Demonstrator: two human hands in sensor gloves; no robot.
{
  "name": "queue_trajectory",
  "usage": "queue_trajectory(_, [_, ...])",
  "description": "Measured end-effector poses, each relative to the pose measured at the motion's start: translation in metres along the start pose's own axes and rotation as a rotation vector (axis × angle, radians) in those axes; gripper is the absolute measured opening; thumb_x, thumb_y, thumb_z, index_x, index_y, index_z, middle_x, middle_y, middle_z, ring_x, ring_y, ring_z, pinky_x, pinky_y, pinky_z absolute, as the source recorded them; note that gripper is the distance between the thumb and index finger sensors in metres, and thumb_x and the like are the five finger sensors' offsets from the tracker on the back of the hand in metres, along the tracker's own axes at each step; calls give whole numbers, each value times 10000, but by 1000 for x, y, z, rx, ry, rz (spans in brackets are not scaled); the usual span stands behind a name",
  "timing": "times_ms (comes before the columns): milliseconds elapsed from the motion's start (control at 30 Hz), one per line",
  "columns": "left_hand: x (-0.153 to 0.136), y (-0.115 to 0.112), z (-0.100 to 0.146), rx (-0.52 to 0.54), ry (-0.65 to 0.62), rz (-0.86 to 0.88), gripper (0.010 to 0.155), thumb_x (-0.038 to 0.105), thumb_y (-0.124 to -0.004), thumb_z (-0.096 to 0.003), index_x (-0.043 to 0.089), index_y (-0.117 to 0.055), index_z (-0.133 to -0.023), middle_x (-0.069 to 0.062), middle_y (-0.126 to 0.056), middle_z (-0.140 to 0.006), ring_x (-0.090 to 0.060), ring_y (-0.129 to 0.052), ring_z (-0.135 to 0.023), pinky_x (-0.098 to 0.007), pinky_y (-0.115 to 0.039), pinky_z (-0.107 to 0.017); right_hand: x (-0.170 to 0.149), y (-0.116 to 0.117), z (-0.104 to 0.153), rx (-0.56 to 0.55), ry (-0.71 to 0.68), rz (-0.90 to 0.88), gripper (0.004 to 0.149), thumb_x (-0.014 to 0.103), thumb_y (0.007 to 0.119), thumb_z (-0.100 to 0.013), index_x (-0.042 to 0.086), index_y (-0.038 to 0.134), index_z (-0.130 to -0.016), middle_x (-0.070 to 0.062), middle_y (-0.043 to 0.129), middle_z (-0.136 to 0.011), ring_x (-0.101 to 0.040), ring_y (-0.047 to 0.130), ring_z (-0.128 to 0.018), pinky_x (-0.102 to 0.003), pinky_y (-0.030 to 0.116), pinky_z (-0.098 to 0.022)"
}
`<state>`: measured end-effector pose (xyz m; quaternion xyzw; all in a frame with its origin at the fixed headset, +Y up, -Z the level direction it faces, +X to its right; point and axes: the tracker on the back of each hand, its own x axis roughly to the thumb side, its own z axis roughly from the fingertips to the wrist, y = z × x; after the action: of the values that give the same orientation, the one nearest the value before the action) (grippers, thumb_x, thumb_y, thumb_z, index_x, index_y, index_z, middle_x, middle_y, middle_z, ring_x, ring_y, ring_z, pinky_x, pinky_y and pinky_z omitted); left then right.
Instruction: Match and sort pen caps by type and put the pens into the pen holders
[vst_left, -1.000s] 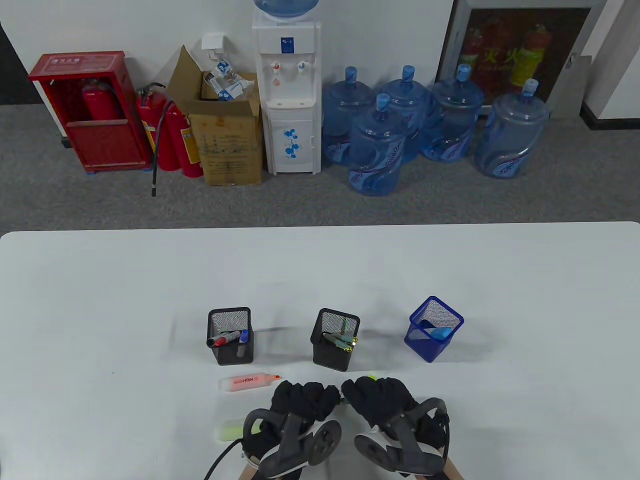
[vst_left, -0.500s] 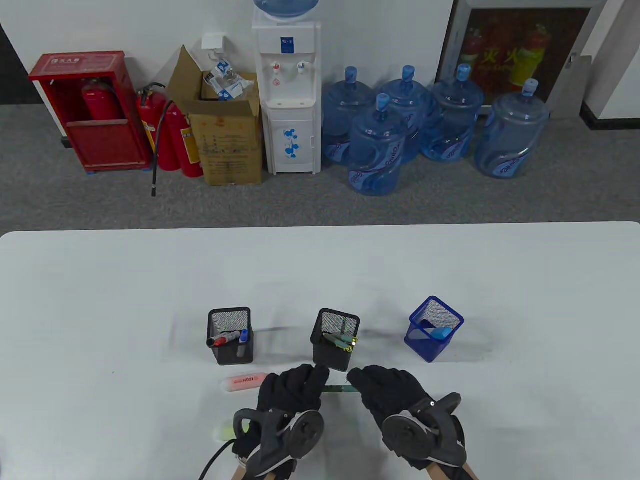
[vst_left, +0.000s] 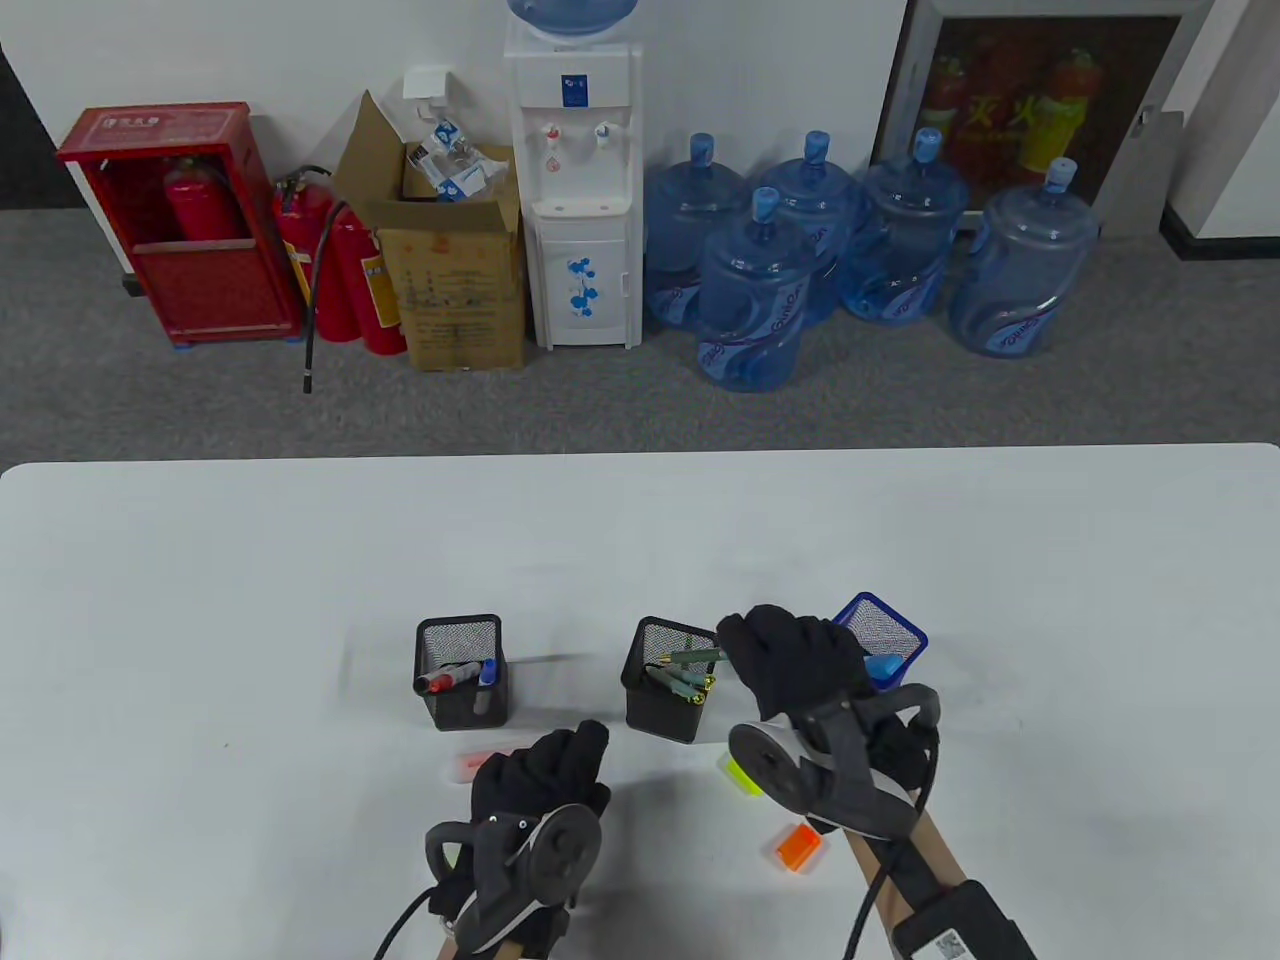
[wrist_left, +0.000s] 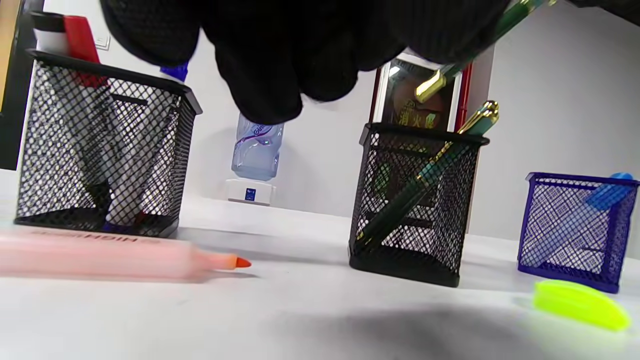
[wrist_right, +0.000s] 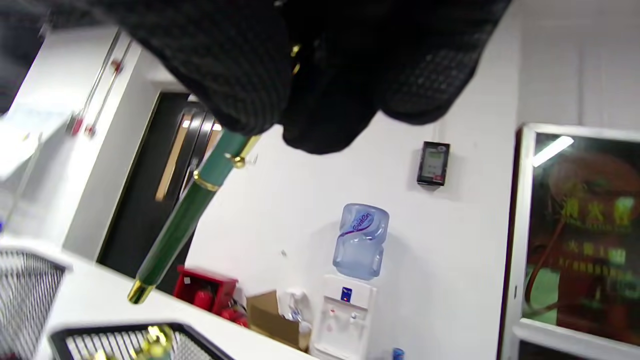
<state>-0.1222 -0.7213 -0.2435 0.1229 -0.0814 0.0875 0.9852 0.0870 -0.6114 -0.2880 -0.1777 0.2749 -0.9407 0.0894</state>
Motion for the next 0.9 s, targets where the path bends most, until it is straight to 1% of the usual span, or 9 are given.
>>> queue_trajectory(100, [0, 0, 0, -10, 2, -11, 618, 431, -702, -431, 328, -616, -1034, -17, -801, -999, -279, -952, -774, -605, -678, -692, 23, 21, -11, 59, -70, 139, 470, 295, 844, -380, 328, 850, -848, 26, 871, -875, -114, 1032, -605, -405, 923, -550])
queue_trajectory(267, [0, -1, 0, -21, -2, -33, 614, 434, -705, -430, 326, -633, -1030, -17, -810, -993, -278, -955, -768, -606, -679, -691, 40, 45, -18, 107, -100, 173, 479, 300, 849, -377, 332, 845, -855, 31, 880, -879, -97, 1045, -602, -386, 937, -544])
queue_trajectory(400, [-1, -1, 0, -28, 3, -35, 617, 437, -704, -430, 327, -628, -1032, -18, -809, -995, -280, -954, -767, -606, -677, -691, 41, 50, -18, 123, -91, 130, 515, 331, 839, -380, 324, 808, -894, 25, 873, -921, -95, 1055, -636, -375, 943, -550])
queue_trajectory(500, [-2, 0, -1, -29, 7, -39, 616, 437, -704, -429, 329, -629, -1031, -19, -811, -993, -280, -954, -768, -608, -678, -690, 33, 43, -14, 114, -87, 89, 555, 387, 829, -371, 324, 779, -920, 29, 852, -952, -111, 1043, -676, -398, 924, -576])
queue_trajectory(600, [-4, 1, -2, -31, 18, -40, 608, 436, -705, -429, 329, -643, -1025, -16, -821, -985, -279, -961, -759, -607, -680, -689, 18, 32, -3, 75, -66, 57, 549, 411, 806, -381, 324, 774, -922, 28, 844, -957, -120, 1029, -693, -410, 907, -584])
queue_trajectory(700, [-8, 2, -3, -29, 29, -49, 594, 434, -708, -430, 335, -662, -1014, -13, -836, -974, -279, -967, -753, -607, -683, -685, -1, 26, 19, 30, -37, 5, 550, 430, 797, -385, 321, 770, -923, 28, 842, -952, -126, 1018, -695, -411, 898, -579])
queue_trajectory(767, [-11, 3, -3, -27, 33, -45, 581, 432, -709, -430, 344, -677, -1003, -4, -843, -969, -275, -969, -754, -607, -684, -687, -12, 28, 39, 17, -16, -33, 540, 438, 793, -388, 321, 779, -915, 31, 852, -942, -129, 1020, -693, -413, 895, -581])
queue_trajectory(800, [-12, 4, -4, -27, 37, -31, 578, 431, -710, -430, 343, -685, -1001, -3, -844, -970, -276, -968, -758, -609, -681, -689, -18, 35, 55, 44, -13, -50, 536, 440, 791, -390, 320, 784, -912, 30, 857, -942, -140, 1019, -721, -426, 884, -600])
queue_trajectory(900, [-14, 6, -8, -39, 60, -12, 561, 423, -716, -433, 350, -705, -989, 0, -857, -964, -282, -965, -768, -614, -674, -692, -30, 49, 82, 65, -10, -6, 529, 454, 790, -387, 329, 794, -901, 44, 880, -926, -131, 1028, -739, -435, 885, -614])
